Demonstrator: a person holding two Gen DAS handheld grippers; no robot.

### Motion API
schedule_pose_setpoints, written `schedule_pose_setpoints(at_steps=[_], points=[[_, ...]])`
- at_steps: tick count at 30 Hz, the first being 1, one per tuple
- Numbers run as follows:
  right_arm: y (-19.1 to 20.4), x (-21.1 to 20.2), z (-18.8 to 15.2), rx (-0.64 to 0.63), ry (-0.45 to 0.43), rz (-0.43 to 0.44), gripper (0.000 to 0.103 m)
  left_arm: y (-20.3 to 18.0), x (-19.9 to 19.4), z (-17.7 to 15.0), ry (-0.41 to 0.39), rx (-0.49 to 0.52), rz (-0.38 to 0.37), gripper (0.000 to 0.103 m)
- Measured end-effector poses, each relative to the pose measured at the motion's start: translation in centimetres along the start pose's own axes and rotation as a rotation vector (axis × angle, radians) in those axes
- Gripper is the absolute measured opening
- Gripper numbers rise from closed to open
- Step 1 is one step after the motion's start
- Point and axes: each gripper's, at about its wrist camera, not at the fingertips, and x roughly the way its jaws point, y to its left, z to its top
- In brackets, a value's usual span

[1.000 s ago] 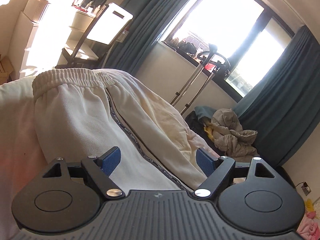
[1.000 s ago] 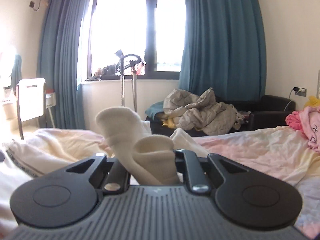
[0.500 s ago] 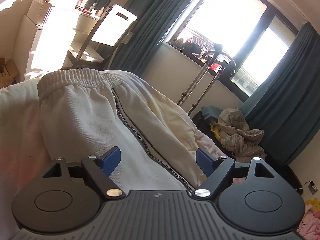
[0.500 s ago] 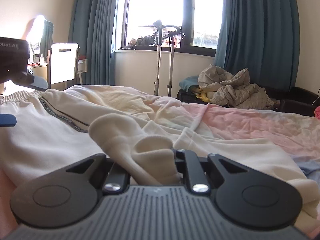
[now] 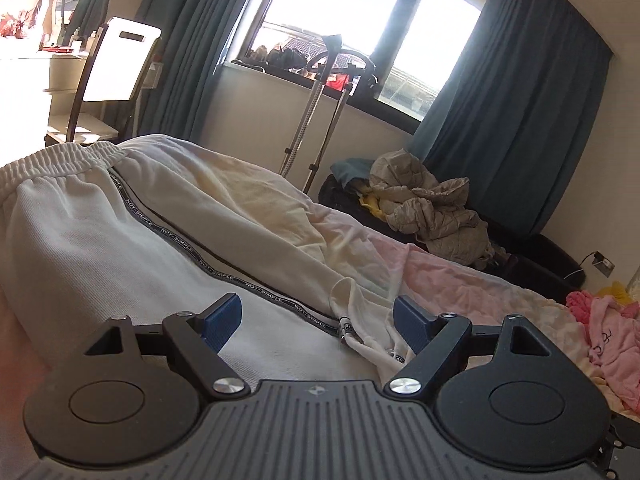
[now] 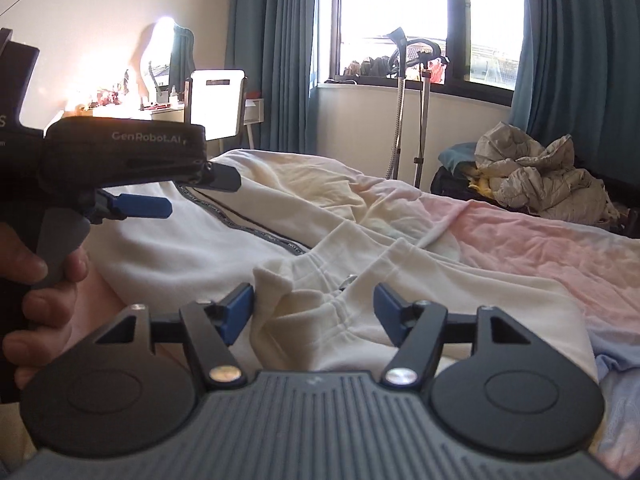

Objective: Fold clothes

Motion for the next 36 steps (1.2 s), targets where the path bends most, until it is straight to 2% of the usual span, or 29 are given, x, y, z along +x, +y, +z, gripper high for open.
schedule_pose_setpoints(at_steps=[3, 7, 10, 12, 14, 16, 17, 20, 26, 29, 34, 36], points=[[-2.9, -2.2, 0.0, 0.067, -0.014, -0.04, 0.068, -1.5, 0.5, -1.0, 0.03, 0.071, -0.026, 0.086], [-6.2, -4.3, -1.0, 0.133, -0.082, -0.132, 0.068, -2.8, 1.2, -2.2, 0.057, 0.13, -0.02, 0.086], [-9.0, -4.2, -1.8, 0.207, -0.106, -0.227, 0.068, -3.0, 2.1, -3.0, 0.083, 0.149, 0.003, 0.086], [-11.3, -3.5, -2.5, 0.312, -0.083, -0.267, 0.068, -3.3, 2.6, -3.6, 0.103, 0.177, 0.028, 0.086], [-13.1, -2.2, -3.5, 0.408, -0.019, -0.261, 0.068, -3.5, 3.3, -4.2, 0.132, 0.207, 0.055, 0.086], [-13.7, -0.6, -5.5, 0.408, 0.079, -0.276, 0.069, -3.8, 3.9, -5.0, 0.161, 0.238, 0.08, 0.086], [-13.5, -0.2, -6.3, 0.383, 0.097, -0.279, 0.069, -4.1, 4.1, -5.3, 0.164, 0.262, 0.09, 0.086], [-13.5, 0.1, -7.1, 0.369, 0.087, -0.275, 0.071, -4.7, 3.7, -5.3, 0.154, 0.304, 0.104, 0.086], [-15.0, -1.5, -6.8, 0.511, 0.064, -0.253, 0.071, -4.6, 2.5, -4.8, 0.107, 0.236, 0.041, 0.086], [-16.6, -2.4, -7.3, 0.617, 0.067, -0.266, 0.074, -5.2, 2.6, -5.2, 0.108, 0.245, 0.016, 0.086], [-18.9, -2.4, -9.3, 0.826, 0.098, -0.115, 0.076, -5.7, 4.0, -6.4, 0.178, 0.295, 0.054, 0.086], [-19.6, -2.0, -10.1, 0.852, 0.11, -0.065, 0.079, -6.0, 4.0, -6.6, 0.174, 0.307, 0.059, 0.086]])
